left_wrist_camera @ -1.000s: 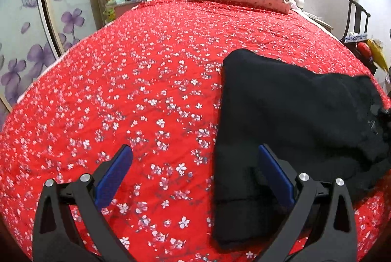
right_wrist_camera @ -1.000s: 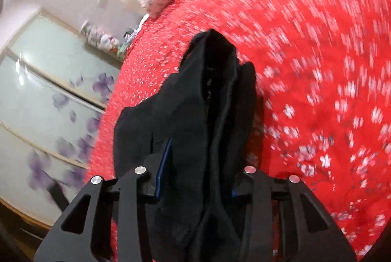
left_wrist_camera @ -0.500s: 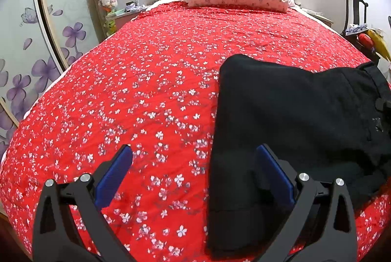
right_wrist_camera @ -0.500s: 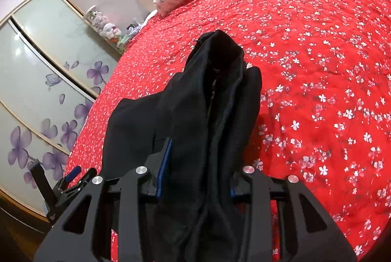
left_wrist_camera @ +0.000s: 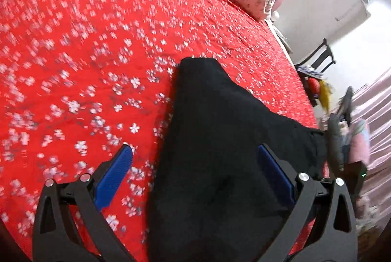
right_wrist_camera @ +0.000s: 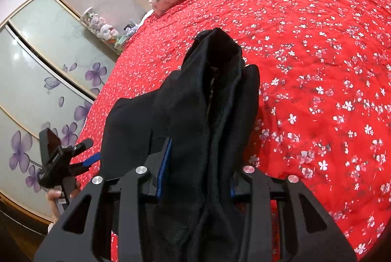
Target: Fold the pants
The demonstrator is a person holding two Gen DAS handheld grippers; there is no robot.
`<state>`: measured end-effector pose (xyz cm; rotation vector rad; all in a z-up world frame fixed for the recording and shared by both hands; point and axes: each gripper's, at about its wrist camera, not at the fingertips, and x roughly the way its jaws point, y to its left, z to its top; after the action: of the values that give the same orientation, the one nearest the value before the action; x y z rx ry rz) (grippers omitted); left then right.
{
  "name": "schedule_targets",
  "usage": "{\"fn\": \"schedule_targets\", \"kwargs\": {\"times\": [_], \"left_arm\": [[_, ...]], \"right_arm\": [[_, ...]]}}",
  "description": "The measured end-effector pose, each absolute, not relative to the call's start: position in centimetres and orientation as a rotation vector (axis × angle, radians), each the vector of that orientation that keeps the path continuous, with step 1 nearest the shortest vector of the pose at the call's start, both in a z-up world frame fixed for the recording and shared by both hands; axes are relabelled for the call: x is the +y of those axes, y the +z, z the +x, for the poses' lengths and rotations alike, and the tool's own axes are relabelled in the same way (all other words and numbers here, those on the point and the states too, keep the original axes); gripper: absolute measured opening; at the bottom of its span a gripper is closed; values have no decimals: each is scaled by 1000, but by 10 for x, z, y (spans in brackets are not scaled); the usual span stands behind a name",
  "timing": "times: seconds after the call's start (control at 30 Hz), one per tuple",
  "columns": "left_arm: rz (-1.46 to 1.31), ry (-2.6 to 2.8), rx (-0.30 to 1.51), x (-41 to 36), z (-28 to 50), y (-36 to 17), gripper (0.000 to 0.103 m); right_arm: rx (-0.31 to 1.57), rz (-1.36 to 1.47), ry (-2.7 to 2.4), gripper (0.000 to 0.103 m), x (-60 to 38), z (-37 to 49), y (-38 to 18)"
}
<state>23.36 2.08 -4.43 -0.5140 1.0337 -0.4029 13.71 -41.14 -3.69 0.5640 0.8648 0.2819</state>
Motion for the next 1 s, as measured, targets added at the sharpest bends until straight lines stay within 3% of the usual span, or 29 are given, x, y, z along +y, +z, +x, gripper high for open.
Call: {"fn": "schedule_targets", "kwargs": {"times": [0.27,0.7,0.83,0.93,1.0], "left_arm": [[-711,-618,1056,20,247,-64,101],[-616,-626,1036,1,238,-63,101],[-727,-633,1026,10,241,-66,101],[-775,-623,1020,16,242,-67,95],[-764,-593,1032,20,241,-69,77]], "right_arm": [[873,586,282,38,-413,139,-42],[904,828,309,44,-436,141,-74],[908,849,316,45,-438,140,-76],[908,860,317,46,-440,140,-78],[904,853,314,46,-437,138,-76]]}}
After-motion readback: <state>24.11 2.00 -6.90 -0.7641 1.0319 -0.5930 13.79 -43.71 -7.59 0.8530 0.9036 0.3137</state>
